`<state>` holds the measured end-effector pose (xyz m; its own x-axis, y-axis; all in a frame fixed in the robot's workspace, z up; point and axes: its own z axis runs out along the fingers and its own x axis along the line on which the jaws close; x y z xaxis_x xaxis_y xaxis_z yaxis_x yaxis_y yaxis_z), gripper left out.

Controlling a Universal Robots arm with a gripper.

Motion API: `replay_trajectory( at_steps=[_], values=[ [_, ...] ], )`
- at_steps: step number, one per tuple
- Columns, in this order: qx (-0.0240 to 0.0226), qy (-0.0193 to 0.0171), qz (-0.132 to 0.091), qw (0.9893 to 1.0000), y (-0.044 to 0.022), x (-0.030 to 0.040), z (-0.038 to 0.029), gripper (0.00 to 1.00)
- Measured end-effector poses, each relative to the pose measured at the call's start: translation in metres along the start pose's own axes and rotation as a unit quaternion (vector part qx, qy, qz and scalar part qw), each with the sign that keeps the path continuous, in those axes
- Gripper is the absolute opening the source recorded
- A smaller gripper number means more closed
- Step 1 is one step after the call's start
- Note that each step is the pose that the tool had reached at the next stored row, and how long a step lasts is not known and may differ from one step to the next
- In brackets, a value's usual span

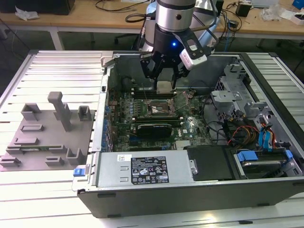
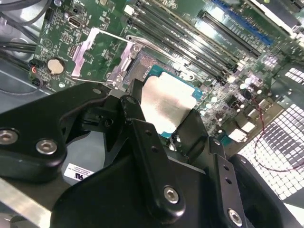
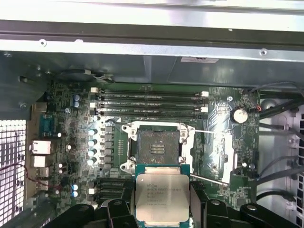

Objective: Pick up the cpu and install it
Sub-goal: 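Pick up the cpu and move it towards the insertion slot, then place the cpu into insertion slot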

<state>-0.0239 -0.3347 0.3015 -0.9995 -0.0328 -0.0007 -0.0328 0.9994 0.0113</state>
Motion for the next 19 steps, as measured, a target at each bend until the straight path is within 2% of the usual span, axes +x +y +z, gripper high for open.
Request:
replay_trajectory(
  at_steps=[2,17,19],
  values=[
    [0.0000,0.0000,0.000,1.0000,0.0018,-0.0001,0.0019,0.55],
    [0.0001,0.0000,0.000,1.0000,0.0020,-0.0001,0.0022,0.55],
    [0.0001,-0.0001,0.009,1.0000,0.0020,-0.0001,0.0024,0.55]
  ],
)
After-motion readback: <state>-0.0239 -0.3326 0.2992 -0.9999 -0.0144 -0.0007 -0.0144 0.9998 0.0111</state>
